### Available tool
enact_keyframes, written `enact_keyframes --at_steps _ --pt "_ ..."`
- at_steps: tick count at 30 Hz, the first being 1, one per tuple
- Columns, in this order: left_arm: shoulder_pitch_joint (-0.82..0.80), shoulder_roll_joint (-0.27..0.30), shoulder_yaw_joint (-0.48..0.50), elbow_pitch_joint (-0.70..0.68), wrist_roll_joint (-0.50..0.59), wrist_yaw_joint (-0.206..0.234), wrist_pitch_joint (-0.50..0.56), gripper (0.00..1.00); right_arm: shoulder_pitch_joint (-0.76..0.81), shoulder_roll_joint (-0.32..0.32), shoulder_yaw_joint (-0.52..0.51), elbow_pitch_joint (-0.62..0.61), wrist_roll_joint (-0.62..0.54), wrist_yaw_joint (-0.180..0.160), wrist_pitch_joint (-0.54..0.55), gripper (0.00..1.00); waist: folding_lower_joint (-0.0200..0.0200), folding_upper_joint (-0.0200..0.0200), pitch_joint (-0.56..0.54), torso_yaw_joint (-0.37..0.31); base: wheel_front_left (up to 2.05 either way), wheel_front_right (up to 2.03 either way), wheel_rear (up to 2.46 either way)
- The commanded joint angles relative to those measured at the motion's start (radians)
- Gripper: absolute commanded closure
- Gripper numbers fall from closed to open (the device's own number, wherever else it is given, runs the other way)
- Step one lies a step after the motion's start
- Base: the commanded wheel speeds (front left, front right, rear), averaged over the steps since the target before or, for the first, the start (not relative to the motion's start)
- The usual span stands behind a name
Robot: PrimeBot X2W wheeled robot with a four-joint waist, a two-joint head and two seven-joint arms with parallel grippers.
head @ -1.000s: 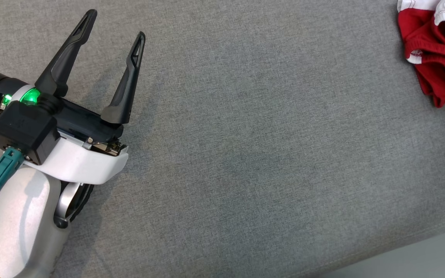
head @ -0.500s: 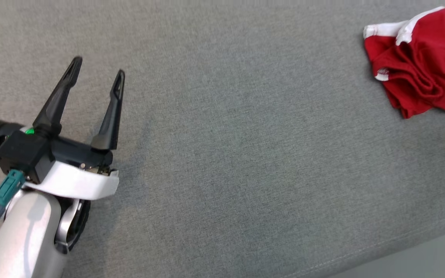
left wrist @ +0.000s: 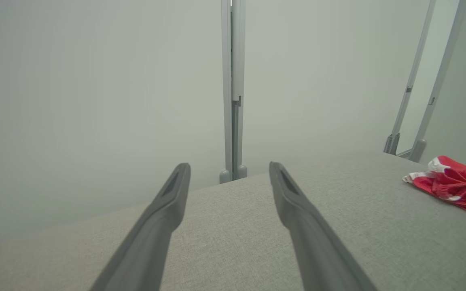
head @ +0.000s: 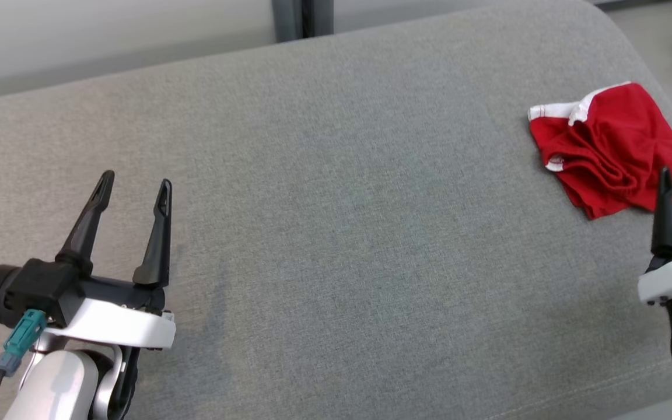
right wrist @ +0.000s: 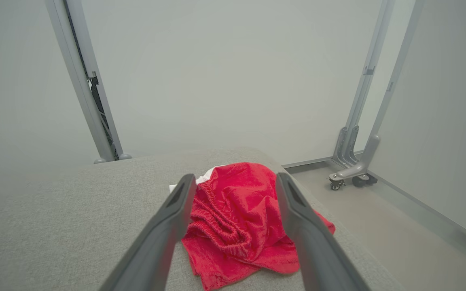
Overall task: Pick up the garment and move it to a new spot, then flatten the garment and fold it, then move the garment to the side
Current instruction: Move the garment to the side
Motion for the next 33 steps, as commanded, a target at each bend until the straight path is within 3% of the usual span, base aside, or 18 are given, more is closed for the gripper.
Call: enact_keyframes --at_steps 1,15,33 --pt "0.013 0.001 0.004 0.002 -0.008 0.009 -0.003 0.00 0.018 0.002 0.005 -0.013 -0.006 -0.001 0.002 0.00 0.0000 -0.0001 -0.030 0.014 0.00 0.00 0.00" --pt "0.080 -0.028 0.027 0.036 -0.041 0.054 -0.019 0.00 0.123 0.054 0.054 -0.156 -0.038 -0.001 0.061 0.00 0.0000 -0.0001 -0.132 0.111 0.00 0.00 0.00" --pt "0.257 -0.003 0.053 0.013 -0.049 0.108 -0.012 0.00 0.307 0.114 0.171 -0.314 -0.045 -0.001 0.150 0.00 0.0000 -0.0001 -0.261 0.225 0.00 0.00 0.00"
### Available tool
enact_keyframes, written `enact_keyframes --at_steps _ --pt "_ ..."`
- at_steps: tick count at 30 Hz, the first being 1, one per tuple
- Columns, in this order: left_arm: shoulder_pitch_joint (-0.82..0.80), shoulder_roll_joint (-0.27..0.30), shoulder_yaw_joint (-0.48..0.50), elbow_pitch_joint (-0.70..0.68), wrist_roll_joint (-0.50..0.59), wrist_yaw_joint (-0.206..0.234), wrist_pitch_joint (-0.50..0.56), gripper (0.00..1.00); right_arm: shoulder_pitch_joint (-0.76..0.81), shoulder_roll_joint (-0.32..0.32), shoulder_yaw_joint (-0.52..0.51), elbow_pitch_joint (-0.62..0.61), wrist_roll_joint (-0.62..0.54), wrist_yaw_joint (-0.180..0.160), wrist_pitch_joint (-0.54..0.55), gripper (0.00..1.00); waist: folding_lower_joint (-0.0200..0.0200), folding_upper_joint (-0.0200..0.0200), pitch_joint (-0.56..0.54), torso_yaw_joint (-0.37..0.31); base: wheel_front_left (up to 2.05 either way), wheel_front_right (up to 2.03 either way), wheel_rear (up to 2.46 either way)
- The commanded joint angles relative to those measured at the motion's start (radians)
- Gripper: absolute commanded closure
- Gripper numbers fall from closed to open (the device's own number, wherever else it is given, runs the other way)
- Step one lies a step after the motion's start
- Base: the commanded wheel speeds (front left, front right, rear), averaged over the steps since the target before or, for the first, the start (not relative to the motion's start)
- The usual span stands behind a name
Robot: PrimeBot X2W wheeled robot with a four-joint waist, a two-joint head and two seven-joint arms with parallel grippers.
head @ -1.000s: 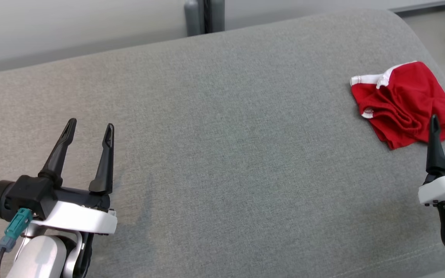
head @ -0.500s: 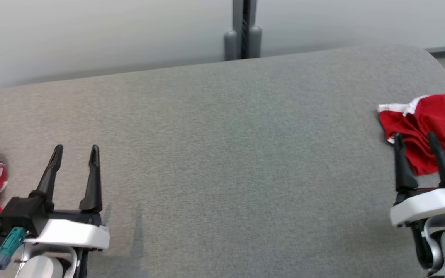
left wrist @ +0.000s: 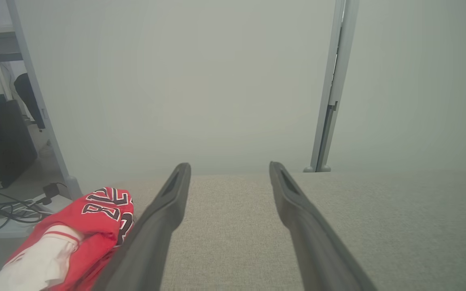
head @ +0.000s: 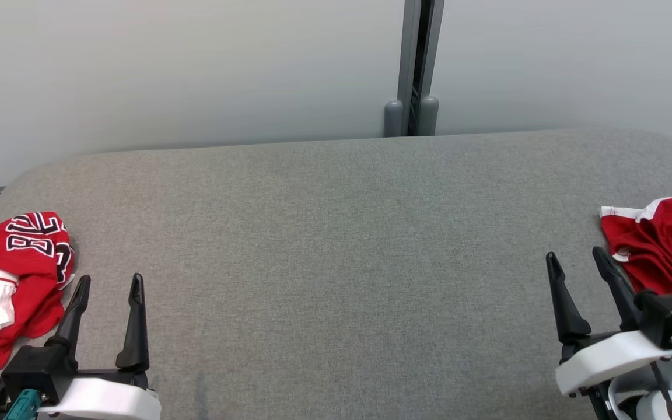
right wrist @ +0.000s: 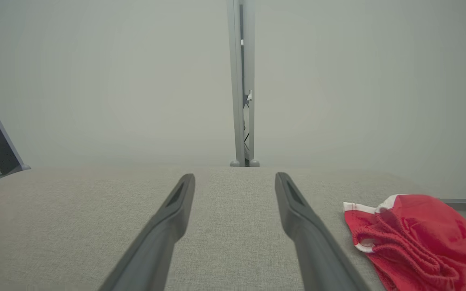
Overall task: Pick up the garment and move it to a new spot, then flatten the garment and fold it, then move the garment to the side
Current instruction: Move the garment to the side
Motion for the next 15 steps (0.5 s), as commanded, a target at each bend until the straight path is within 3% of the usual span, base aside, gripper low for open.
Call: enact_keyframes --at_steps 1,15 --pt "0.006 0.006 0.000 -0.005 0.008 0.003 0.001 0.00 0.013 -0.001 -0.004 -0.008 -0.003 -0.001 0.004 0.00 0.0000 0.0000 -0.007 0.005 0.00 0.00 0.00" --pt "0.031 0.016 -0.018 -0.034 0.000 0.015 0.040 0.00 0.121 0.012 -0.034 -0.104 -0.012 -0.001 0.049 0.00 0.0000 0.0000 -0.036 -0.001 0.00 0.00 0.00"
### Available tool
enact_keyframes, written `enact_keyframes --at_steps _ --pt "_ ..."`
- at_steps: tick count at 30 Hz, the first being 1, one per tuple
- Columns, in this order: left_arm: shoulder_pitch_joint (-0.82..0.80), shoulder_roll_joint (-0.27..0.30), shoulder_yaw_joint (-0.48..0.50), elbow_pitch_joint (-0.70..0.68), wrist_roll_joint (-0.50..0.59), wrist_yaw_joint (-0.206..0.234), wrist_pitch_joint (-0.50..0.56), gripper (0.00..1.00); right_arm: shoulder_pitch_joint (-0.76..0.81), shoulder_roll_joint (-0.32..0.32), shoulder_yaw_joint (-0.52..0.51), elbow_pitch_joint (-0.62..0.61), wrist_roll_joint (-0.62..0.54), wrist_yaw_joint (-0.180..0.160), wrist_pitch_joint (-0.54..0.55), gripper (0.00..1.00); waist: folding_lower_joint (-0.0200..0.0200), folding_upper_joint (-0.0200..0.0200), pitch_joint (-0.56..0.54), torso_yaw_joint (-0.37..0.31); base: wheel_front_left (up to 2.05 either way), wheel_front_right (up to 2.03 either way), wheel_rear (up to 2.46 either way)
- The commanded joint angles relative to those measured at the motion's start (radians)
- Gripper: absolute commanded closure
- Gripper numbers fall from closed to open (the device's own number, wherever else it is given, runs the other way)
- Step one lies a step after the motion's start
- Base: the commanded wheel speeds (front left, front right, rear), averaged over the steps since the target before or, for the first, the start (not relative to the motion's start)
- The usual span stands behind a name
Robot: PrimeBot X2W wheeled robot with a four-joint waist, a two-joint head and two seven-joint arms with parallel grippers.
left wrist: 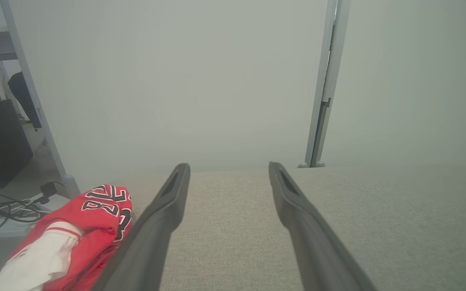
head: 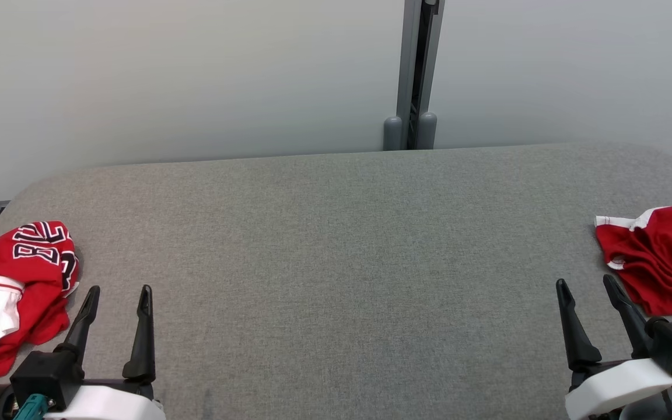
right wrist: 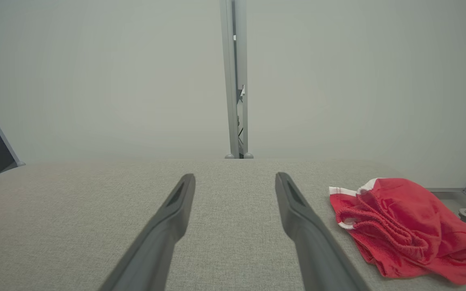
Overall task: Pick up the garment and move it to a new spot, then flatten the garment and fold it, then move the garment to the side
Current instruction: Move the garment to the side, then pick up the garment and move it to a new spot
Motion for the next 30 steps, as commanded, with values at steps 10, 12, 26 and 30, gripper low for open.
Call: enact_keyframes --at_steps 10,12,26,30 --pt "-0.014 0.007 -0.011 -0.007 -0.002 0.009 0.019 0.00 0.008 0.003 -0.005 -0.019 -0.001 -0.001 0.008 0.00 0.0000 -0.0001 0.007 -0.004 0.00 0.00 0.00" --pt "-0.017 0.009 -0.012 -0.007 -0.004 0.009 0.022 0.00 0.008 0.003 -0.004 -0.018 0.001 -0.001 0.006 0.00 0.0000 -0.0001 0.009 -0.003 0.00 0.00 0.00" --pt "-0.070 -0.007 -0.018 0.002 -0.014 0.003 0.001 0.00 0.016 0.003 -0.009 -0.029 0.013 -0.001 0.004 0.00 0.0000 -0.0001 0.027 0.063 0.00 0.00 0.00" --pt "-0.111 -0.019 -0.025 0.024 -0.019 -0.010 -0.012 0.00 0.016 0.004 -0.013 -0.045 0.005 -0.001 0.013 0.00 0.0000 -0.0001 0.037 0.140 0.00 0.00 0.00"
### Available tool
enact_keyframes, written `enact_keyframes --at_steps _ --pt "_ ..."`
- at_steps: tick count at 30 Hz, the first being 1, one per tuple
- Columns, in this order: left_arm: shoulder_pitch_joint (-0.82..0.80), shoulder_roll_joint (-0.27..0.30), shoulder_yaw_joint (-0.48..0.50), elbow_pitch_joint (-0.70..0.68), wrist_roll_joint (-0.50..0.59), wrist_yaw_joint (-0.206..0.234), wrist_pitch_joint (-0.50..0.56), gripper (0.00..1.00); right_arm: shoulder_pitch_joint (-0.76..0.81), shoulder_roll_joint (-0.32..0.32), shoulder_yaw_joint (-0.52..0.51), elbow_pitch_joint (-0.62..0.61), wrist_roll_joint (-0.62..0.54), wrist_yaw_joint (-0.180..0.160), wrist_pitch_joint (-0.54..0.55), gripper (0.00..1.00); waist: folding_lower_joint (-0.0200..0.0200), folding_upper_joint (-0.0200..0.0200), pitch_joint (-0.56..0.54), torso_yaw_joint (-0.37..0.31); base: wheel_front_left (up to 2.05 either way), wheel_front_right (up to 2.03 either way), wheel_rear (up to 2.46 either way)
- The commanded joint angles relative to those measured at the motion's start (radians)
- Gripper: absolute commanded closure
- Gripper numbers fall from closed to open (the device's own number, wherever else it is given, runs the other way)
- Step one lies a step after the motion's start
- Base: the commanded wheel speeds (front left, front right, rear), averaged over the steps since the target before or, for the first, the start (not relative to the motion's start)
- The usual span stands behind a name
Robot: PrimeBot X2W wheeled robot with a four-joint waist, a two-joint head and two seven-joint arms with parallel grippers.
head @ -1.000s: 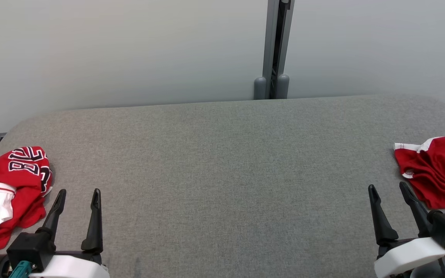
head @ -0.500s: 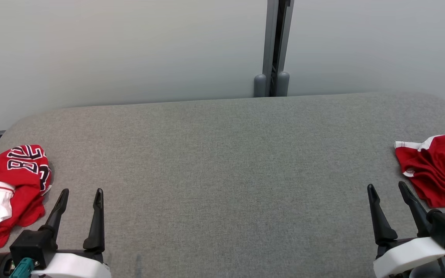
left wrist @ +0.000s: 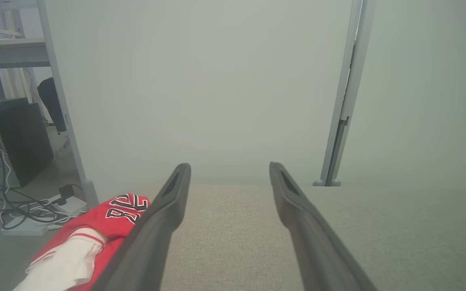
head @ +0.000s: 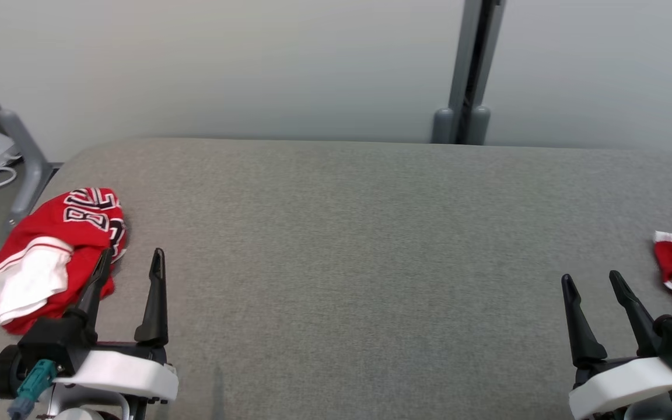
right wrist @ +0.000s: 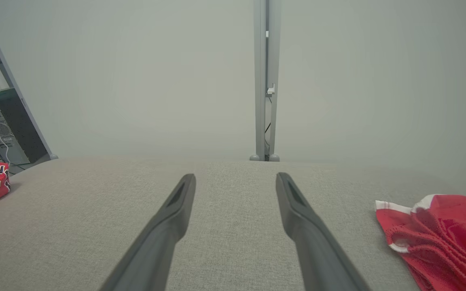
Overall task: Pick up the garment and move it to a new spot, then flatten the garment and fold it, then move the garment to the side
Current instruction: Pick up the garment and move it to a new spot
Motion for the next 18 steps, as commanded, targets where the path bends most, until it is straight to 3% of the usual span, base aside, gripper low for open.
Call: enact_keyframes --at_steps 1,11,18 --pt "-0.025 -0.002 0.001 0.007 -0.009 -0.008 -0.009 0.00 -0.001 -0.003 -0.003 -0.007 -0.005 -0.001 0.005 0.00 0.0000 0.0000 0.011 0.061 0.00 0.00 0.00" --pt "-0.121 -0.013 -0.021 0.085 -0.001 -0.048 -0.035 0.00 -0.039 -0.003 0.013 -0.037 0.008 -0.001 0.012 0.00 0.0000 0.0000 0.036 0.271 0.00 0.00 0.00" --pt "-0.149 -0.011 -0.016 0.131 -0.006 -0.065 -0.051 0.00 -0.056 -0.004 0.031 -0.026 0.019 -0.001 0.004 0.00 0.0000 0.0000 0.037 0.345 0.00 0.00 0.00"
